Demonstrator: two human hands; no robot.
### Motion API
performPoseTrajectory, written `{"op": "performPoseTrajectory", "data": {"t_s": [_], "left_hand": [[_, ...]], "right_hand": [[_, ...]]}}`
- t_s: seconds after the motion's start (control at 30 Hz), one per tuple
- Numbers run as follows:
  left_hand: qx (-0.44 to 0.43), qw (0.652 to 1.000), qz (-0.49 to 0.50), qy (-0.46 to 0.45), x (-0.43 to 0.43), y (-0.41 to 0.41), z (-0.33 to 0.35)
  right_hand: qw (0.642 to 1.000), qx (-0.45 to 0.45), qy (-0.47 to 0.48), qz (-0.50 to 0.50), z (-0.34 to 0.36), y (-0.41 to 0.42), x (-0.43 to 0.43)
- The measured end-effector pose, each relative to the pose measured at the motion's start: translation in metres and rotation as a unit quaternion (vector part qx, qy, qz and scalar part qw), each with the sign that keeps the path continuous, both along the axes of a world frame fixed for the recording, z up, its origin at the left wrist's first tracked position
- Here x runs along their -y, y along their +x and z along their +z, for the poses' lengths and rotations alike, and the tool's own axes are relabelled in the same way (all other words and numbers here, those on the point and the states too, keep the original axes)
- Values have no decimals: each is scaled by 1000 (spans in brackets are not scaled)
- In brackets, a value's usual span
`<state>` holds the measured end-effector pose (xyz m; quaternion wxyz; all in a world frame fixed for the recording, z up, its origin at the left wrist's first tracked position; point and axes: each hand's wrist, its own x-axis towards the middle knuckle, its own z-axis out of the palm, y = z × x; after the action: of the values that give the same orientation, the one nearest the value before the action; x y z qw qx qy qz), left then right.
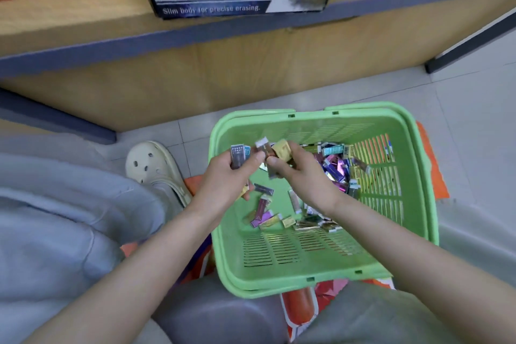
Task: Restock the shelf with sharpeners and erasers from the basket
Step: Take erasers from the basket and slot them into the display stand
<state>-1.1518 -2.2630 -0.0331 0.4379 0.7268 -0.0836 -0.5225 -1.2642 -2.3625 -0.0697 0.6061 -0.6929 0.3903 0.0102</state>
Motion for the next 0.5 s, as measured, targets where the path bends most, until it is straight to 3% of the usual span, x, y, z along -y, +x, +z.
{"op": "performPoseTrajectory", "data": {"t_s": [0.37, 0.5], "left_hand": [[31, 991, 47, -120, 8, 5, 57], [36, 988, 16, -147, 13, 11, 78]], "right_hand": [[999, 28, -23, 35, 101, 18, 3], [990, 25, -132, 30, 129, 14, 6]]}}
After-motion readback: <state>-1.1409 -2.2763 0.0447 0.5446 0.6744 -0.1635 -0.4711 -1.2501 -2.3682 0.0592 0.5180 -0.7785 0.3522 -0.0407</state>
